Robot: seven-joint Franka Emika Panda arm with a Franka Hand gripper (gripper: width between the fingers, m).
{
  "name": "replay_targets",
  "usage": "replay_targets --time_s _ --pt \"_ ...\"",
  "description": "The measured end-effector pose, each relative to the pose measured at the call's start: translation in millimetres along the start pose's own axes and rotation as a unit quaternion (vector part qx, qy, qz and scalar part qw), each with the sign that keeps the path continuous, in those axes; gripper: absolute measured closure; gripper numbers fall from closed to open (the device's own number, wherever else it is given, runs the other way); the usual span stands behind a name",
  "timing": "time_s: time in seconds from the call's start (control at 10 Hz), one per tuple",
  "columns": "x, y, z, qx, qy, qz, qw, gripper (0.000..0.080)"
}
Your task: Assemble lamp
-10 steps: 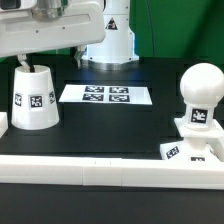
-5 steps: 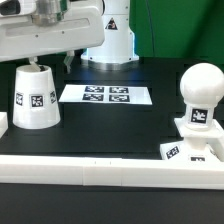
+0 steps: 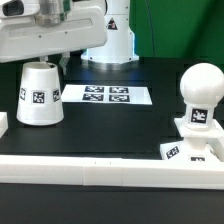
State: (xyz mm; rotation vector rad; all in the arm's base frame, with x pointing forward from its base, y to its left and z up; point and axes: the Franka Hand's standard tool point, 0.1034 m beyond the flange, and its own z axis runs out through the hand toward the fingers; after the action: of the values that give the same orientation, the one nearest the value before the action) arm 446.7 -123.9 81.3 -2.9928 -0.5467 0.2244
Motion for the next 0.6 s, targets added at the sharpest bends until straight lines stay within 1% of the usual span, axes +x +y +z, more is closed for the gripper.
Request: replay_targets --time_s 0.1,0.2,0.3,0.4,0.5,0.6 --pt "9.1 -13.7 -6.5 0.013 -0.004 0.016 1.000 0.0755" --pt "24.2 -31.9 -18.0 0.034 -0.004 0.039 0.999 0.0755" --pt "40.9 -44.1 -30.0 0.047 -0.003 0.057 0.997 0.0755" --pt "56.4 -52.5 -42.8 0.058 -0.004 0.074 0.996 0.0755" --pt "76.2 -61.1 -60.7 0.068 -0.008 0.099 0.993 0.0755" --pt "98.2 -64.6 -80.9 0.072 -0.009 0.113 0.991 0.0755"
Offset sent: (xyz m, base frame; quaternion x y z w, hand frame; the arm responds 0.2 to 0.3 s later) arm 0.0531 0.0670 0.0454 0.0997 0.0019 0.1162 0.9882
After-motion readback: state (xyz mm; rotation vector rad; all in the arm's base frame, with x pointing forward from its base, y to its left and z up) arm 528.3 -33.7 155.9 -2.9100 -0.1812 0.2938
